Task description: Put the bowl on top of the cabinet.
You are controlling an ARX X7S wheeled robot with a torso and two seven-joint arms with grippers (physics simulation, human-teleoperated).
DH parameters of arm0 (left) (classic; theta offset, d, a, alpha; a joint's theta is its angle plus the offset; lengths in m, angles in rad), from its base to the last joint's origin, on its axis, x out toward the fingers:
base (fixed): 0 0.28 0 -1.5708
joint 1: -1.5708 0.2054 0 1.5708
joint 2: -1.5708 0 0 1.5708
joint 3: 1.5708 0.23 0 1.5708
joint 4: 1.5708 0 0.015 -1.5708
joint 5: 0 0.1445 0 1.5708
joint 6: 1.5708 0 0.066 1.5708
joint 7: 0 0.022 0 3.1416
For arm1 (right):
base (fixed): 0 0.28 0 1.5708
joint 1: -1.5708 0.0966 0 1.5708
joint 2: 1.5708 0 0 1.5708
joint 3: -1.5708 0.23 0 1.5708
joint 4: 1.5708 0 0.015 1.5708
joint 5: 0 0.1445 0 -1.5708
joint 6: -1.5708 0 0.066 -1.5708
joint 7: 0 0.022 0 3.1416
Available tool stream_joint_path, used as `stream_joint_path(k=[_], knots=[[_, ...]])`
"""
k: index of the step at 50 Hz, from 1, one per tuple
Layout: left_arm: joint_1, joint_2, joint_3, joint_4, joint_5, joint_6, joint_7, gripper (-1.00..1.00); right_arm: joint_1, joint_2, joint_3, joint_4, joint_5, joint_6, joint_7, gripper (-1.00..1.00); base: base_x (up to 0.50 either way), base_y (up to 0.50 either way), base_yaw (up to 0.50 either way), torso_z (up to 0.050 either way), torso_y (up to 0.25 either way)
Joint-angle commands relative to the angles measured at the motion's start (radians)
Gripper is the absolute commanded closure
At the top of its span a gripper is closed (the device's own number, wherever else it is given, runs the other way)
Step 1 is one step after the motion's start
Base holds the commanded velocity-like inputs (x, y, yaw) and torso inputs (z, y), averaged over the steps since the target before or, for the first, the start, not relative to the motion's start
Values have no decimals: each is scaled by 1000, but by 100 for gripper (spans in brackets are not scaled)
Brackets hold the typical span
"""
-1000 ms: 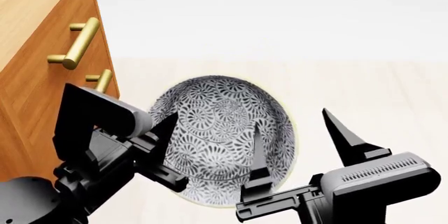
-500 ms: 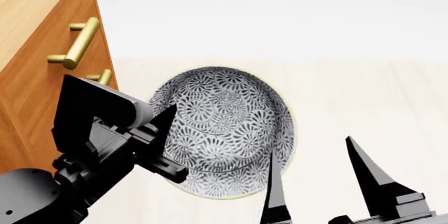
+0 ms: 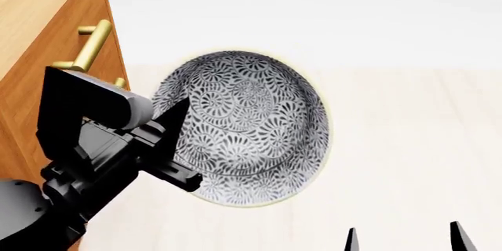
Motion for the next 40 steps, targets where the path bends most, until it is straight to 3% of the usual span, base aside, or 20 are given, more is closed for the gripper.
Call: stream_joint_path(k=[1, 10, 22, 33, 40], knots=[[-78, 13, -76, -5, -108, -76, -32, 100, -68, -15, 22, -3, -41, -51, 26, -100, 0, 0, 0, 0, 0], [-234, 36, -69, -6, -157, -210, -122, 100, -48, -20, 7, 4, -40, -43, 17, -100, 0, 0, 0, 0, 0], [-454, 96, -162, -25, -332, -415, -284, 100, -16, -32, -24, 25, -33, -38, -4, -100, 0, 0, 0, 0, 1], [-548, 129, -263, -137, -338, -390, -396, 100, -23, -34, -28, 28, -39, -52, -10, -100, 0, 0, 0, 0, 0], [-581, 118, -272, -186, -326, -375, -404, 100, -25, -35, -28, 35, -38, -61, -12, -100, 0, 0, 0, 0, 0]])
